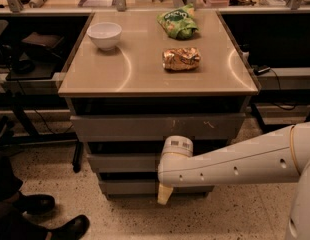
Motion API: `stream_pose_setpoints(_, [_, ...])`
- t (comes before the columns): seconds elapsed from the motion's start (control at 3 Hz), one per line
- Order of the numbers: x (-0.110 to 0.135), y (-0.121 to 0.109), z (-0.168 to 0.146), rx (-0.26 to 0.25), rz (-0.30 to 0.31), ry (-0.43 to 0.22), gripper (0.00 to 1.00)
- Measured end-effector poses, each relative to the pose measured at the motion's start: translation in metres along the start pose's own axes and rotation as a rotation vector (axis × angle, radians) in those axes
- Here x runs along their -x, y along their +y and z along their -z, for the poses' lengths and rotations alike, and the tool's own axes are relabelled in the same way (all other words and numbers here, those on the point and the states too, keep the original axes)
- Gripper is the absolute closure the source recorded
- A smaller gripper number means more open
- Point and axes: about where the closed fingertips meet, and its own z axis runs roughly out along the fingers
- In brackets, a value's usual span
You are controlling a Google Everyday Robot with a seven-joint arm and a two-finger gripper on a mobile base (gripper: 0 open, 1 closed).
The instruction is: Open middle drawer
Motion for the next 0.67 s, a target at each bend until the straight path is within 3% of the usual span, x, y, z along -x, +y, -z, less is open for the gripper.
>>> stream_pose_setpoints(0.33, [-0.016,-0.018,-0.011,-0.017,-0.017,-0.036,0.00])
stream_pose_setpoints(0.67, [-0.039,-0.066,-0.024,-0.091,-0.069,-0.087,0.00])
